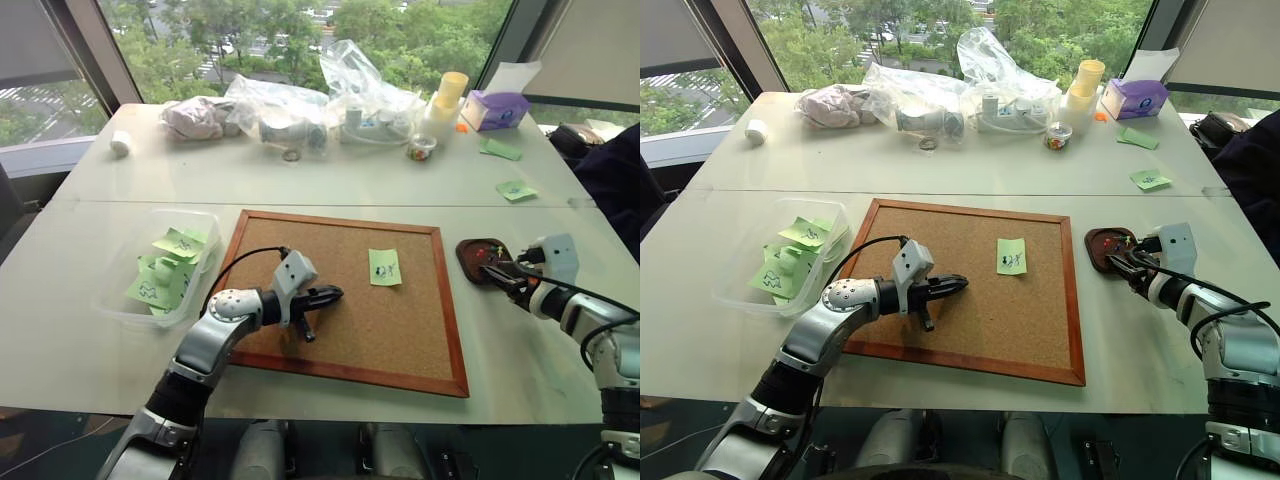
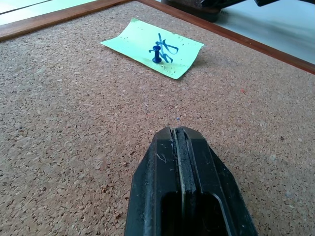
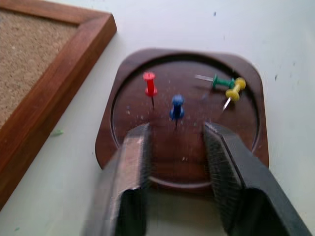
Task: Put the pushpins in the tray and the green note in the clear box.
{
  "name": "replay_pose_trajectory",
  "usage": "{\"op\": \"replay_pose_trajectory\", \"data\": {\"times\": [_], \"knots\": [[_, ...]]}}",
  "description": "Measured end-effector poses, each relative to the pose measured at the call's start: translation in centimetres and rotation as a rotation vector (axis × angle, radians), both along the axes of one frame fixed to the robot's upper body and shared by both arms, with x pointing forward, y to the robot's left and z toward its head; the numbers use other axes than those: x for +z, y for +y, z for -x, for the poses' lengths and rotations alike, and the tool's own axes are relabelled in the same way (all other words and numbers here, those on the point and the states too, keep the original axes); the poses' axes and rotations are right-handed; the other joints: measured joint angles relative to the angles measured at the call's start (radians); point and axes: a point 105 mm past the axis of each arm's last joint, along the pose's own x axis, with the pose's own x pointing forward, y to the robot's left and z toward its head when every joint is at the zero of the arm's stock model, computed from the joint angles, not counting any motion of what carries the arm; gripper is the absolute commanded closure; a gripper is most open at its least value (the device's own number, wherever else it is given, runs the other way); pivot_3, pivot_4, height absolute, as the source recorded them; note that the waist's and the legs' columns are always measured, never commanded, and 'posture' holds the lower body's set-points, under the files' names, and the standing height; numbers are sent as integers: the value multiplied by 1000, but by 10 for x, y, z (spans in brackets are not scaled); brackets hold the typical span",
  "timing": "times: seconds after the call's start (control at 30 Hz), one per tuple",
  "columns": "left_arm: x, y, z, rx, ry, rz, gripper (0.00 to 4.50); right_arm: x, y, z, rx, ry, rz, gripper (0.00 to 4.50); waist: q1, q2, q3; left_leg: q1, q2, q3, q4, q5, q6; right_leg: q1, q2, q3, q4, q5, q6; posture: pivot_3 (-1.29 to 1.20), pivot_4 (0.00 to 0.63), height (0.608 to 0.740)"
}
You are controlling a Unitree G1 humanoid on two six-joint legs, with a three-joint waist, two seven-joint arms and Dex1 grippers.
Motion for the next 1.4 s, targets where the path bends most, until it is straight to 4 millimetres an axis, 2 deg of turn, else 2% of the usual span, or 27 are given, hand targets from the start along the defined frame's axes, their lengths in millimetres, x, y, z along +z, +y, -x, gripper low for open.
{"op": "replay_pose_trajectory", "data": {"times": [0.13, 0.33, 0.47, 0.6, 0.7, 0.77, 0.87, 1.03, 1.4], "knots": [[0, -1, 0, -6, 0, 1, 4500, 5, 3, 1, 20, 5, 1, 1686, 0, 0, 0, 0, 0, 0, 0, -1, 1, 0, 0, 0, 0, 0, 0, 0, 150, 740], [0, -1, 0, -7, 1, 3, 4500, 44, 23, 1, 149, -68, 29, 1686, 1, 0, 0, 0, 0, 0, 0, -2, 4, 0, -1, 0, 0, 0, 0, 0, 150, 740], [0, -2, 0, -8, 2, 6, 4500, 66, 47, 6, 266, -105, 25, 1686, 3, 0, 0, 0, 0, 0, 0, -3, 5, 0, -1, 0, 0, 0, 0, 0, 150, 740], [0, -2, -1, -7, 4, 6, 4500, 80, 85, 11, 422, -138, 13, 1686, 3, 0, 0, 0, 0, 0, 0, -3, 6, -1, -1, 0, 0, 0, 0, 0, 150, 740], [0, -2, -2, -7, 4, 6, 4500, 76, 115, 10, 512, -135, -10, 1686, 4, 0, 0, 0, 0, -1, 0, -3, 6, -1, -1, 0, 0, 0, 0, 0, 150, 740], [1, -3, -2, -8, 2, 8, 4500, 65, 137, 11, 579, -104, -25, 1686, 6, 0, 0, -1, 0, -1, 0, -3, 6, -1, -1, 0, 0, 0, 0, 0, 150, 740], [1, -3, -1, -7, 2, 8, 4500, 50, 157, 10, 630, -69, -25, 1686, 5, 0, 0, -1, 0, 0, 0, -4, 6, -1, -2, 0, 0, 0, 0, 0, 150, 740], [1, -3, -1, -2, -1, 10, 4500, 31, 168, 6, 645, -34, -5, 1686, 5, 0, 0, -2, 0, 0, 0, -4, 6, -2, -1, 0, 0, 0, 0, 0, 150, 740], [2, -2, -1, 11, -7, 11, 4500, 4, 169, -3, 619, 14, -10, 1686, 4, 0, 0, -2, 0, 0, 0, -4, 6, -2, -1, 0, 0, 0, 0, 0, 150, 740]]}}
